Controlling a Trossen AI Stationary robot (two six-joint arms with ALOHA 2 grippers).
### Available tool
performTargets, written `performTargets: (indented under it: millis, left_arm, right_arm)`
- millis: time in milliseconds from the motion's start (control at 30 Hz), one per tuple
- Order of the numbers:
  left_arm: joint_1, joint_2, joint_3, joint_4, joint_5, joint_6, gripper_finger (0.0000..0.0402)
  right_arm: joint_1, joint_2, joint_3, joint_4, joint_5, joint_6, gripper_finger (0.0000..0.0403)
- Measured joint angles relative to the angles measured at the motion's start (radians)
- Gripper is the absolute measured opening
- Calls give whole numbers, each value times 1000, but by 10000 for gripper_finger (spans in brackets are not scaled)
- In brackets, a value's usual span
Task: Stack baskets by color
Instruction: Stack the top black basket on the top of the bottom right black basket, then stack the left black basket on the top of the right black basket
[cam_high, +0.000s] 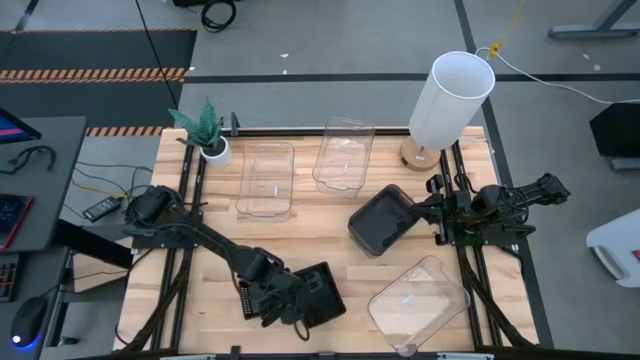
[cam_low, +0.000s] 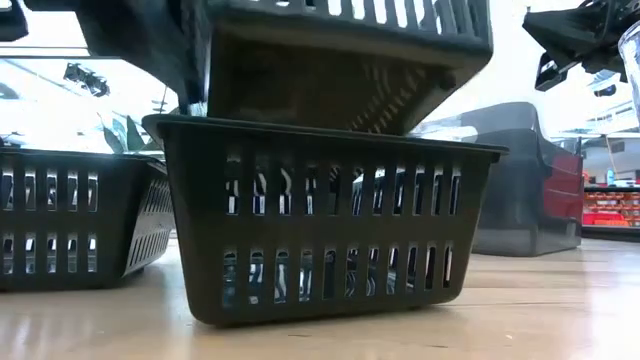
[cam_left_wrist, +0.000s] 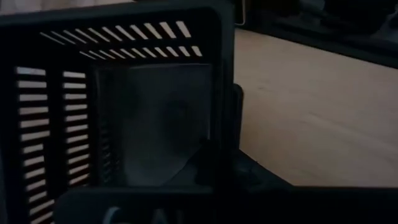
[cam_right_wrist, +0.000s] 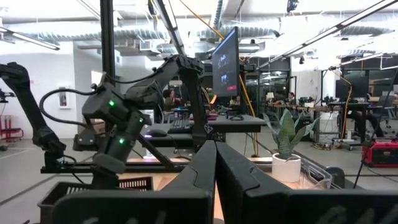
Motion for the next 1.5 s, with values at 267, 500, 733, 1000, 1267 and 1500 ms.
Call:
performTargets:
  millis: [267,500,733,1000,1267,1500]
  left_arm:
    - [14,0,0,-74,-3,-7,32]
    - [12,0,0,-77,-28,-63,89]
    - [4,-58,1,-76,-31,-197,150]
    - [-4,-102,2,-234,25,-807,156]
    - [-114,-80,1,-333,-81,-1131,141]
    - [-177,-80,1,-337,-198,-1282,143]
  right_arm:
    - [0,0,0,0,0,0,16]
    - [0,0,0,0,0,0,16]
    - [0,0,0,0,0,0,16]
    - [0,0,0,0,0,0,16]
    - [0,0,0,0,0,0,16]
    - [0,0,0,0,0,0,16]
